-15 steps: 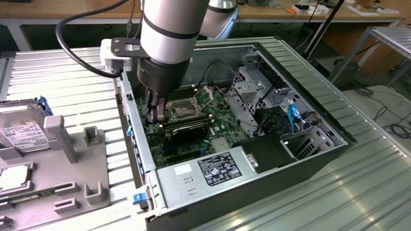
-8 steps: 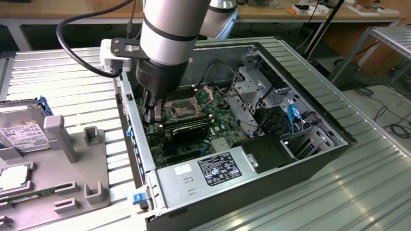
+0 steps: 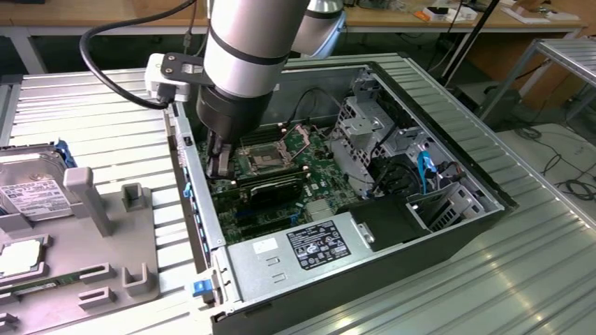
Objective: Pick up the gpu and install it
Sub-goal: 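Press down on the gpu until it lock into place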
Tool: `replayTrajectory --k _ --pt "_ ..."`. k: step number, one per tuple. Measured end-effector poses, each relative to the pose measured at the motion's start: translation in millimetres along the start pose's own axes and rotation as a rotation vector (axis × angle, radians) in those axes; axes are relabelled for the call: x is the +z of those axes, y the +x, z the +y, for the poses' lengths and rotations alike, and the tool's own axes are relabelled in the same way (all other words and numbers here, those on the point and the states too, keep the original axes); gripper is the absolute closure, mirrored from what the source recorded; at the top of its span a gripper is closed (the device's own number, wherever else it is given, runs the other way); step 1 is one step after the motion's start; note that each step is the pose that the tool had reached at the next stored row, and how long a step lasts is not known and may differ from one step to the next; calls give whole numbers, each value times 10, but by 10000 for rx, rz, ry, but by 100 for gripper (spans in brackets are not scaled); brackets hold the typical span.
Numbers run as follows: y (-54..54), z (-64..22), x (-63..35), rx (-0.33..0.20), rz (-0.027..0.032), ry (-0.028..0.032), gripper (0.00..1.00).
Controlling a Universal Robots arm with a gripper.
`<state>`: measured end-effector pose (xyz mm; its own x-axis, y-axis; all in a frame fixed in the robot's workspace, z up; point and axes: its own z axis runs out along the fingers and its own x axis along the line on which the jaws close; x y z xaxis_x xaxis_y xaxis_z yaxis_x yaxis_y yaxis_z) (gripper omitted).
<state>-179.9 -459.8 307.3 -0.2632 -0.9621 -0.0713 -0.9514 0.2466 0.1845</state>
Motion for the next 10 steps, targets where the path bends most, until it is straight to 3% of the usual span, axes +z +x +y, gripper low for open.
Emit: replayTrajectory --k 2,3,4,5,10 --pt "0 -1 2 15 14 0 89" --pt "0 -1 2 32 82 -4 89" --pt "-1 -2 0 79 239 -44 89" --pt "-1 -2 0 108 313 -69 89" --pt "0 -3 9 112 283 -79 89"
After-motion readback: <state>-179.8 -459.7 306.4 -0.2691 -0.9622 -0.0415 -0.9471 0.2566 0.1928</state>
